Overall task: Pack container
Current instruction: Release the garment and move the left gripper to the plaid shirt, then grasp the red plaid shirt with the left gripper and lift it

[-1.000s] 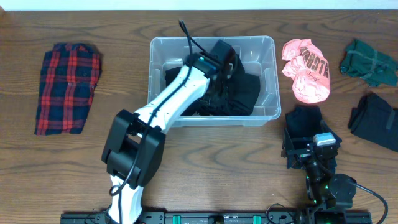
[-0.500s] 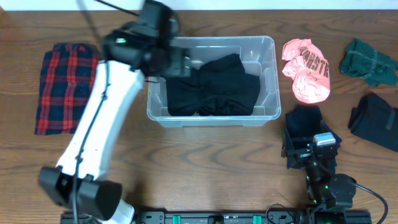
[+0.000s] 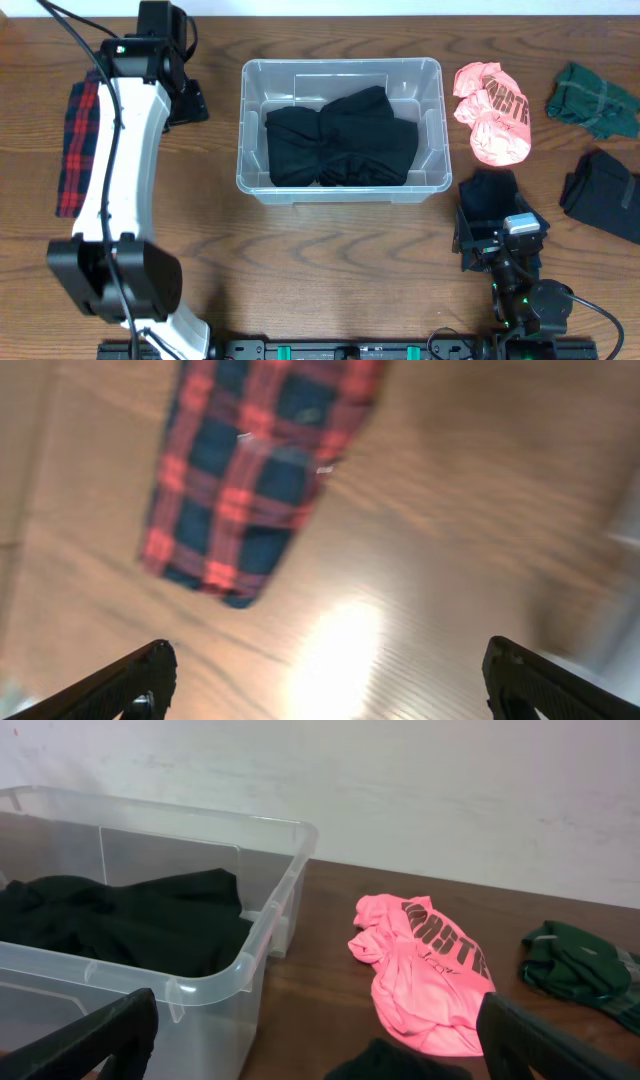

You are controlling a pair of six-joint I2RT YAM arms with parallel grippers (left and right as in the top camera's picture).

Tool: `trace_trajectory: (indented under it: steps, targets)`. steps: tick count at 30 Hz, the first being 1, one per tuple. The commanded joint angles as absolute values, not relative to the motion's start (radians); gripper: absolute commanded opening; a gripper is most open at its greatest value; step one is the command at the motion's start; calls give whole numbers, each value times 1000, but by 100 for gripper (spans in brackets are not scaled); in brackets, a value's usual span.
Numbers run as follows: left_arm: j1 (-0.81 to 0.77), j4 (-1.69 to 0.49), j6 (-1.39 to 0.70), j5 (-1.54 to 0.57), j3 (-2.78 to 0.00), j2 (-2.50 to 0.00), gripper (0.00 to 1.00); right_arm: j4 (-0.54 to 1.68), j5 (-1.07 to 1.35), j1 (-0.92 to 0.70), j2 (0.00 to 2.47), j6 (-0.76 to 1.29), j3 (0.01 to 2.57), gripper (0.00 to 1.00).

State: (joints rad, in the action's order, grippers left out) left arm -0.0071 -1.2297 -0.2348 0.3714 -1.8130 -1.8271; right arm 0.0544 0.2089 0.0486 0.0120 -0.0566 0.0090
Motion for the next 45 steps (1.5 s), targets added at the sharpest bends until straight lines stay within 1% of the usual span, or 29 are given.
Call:
trace_trajectory:
  steps: [1,3,5,12,17,25,30,45]
  targets:
    - [27,-1221,-224,551,-1801,-1900,98,56,207,58,7,-68,6,99]
    - [41,-1195,-162,595,-1801,-1949,98,56,206,58,7,-68,6,99]
    - [52,-1171,-87,596,-1801,-2000,98,56,206,58,7,-68,6,99]
    - [70,-1110,-5,595,-1801,-2128,98,56,207,58,7,-68,6,99]
    - [74,-1065,107,596,-1801,-2190,98,56,207,58,7,-68,6,99]
    - [124,-1006,110,656,-1797,-2251,98,56,207,58,7,-68,6,99]
    - [134,-912,115,695,-1762,-2251,98,56,207,58,7,-68,6,99]
    - [139,-705,180,693,-1611,-2252,98,56,206,58,7,-68,6,99]
